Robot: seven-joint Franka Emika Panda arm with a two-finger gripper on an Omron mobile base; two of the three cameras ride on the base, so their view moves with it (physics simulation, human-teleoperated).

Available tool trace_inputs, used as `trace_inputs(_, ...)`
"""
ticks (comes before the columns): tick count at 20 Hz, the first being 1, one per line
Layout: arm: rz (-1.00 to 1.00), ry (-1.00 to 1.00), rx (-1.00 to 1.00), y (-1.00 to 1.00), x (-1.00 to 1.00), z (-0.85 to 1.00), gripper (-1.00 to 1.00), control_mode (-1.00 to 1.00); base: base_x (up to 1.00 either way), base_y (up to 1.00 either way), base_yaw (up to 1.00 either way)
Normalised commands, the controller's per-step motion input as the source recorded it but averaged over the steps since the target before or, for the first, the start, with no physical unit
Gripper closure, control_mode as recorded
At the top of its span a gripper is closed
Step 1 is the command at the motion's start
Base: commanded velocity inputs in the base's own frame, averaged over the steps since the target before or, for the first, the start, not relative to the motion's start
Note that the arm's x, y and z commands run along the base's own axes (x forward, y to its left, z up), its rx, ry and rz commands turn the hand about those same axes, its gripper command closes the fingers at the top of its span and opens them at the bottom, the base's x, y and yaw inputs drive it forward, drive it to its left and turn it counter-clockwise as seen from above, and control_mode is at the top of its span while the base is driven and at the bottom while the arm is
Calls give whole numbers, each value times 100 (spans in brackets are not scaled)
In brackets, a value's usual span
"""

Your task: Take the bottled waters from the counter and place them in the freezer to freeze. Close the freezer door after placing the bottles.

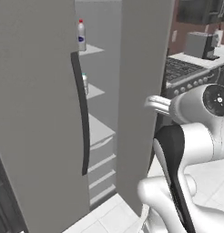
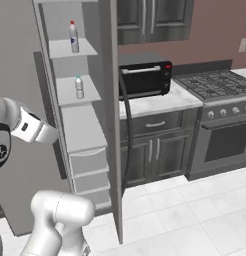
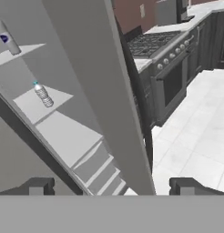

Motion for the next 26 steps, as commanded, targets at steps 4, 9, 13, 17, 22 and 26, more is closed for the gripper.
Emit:
trace_inputs(4, 0, 0, 0, 0, 0, 0, -100, 100, -4, -51, 27)
trace_inputs(9, 0, 0, 0, 0, 0, 0, -100, 100, 8, -40, 28)
trace_inputs(13, 0, 0, 0, 0, 0, 0, -100, 100, 1, -44, 35)
trace_inputs(17, 0, 0, 0, 0, 0, 0, -100, 100, -1, -56, 35)
trace_inputs(22, 0, 0, 0, 0, 0, 0, -100, 100, 0, -45, 38)
trace_inputs(26, 0, 0, 0, 0, 0, 0, -100, 100, -43, -28, 22)
